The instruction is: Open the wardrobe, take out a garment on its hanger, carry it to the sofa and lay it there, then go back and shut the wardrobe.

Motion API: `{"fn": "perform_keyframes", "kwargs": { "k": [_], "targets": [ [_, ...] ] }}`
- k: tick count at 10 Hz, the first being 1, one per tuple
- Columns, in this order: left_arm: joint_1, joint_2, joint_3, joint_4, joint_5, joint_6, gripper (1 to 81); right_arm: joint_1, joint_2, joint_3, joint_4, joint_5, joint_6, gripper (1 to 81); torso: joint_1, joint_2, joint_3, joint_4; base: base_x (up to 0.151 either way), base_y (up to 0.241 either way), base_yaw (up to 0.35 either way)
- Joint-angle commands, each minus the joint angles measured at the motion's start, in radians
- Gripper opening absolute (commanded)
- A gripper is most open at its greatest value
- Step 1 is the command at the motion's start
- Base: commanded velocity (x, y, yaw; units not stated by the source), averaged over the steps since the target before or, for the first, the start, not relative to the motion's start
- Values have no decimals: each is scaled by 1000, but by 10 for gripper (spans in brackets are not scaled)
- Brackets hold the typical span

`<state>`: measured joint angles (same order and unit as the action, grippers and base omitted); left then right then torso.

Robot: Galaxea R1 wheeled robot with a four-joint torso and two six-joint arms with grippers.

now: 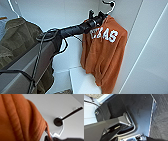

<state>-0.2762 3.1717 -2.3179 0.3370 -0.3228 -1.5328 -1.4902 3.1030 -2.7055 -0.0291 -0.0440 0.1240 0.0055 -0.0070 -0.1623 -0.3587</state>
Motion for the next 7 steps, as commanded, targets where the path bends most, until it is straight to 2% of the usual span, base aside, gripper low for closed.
{"fn": "perform_keyframes", "kwargs": {
  "k": [1,4,7],
  "targets": [
    [-241,57,3,-1,-41,10,10,37,5,0,14,-63,2,811,0,0,0,0,0,0,0],
    [-252,57,5,2,-42,10,10,37,5,0,14,-63,2,811,0,0,0,0,0,0,0],
    [-312,1,34,49,-35,10,10,37,4,0,11,-65,-1,811,0,0,0,0,0,0,0]
  ]
}}
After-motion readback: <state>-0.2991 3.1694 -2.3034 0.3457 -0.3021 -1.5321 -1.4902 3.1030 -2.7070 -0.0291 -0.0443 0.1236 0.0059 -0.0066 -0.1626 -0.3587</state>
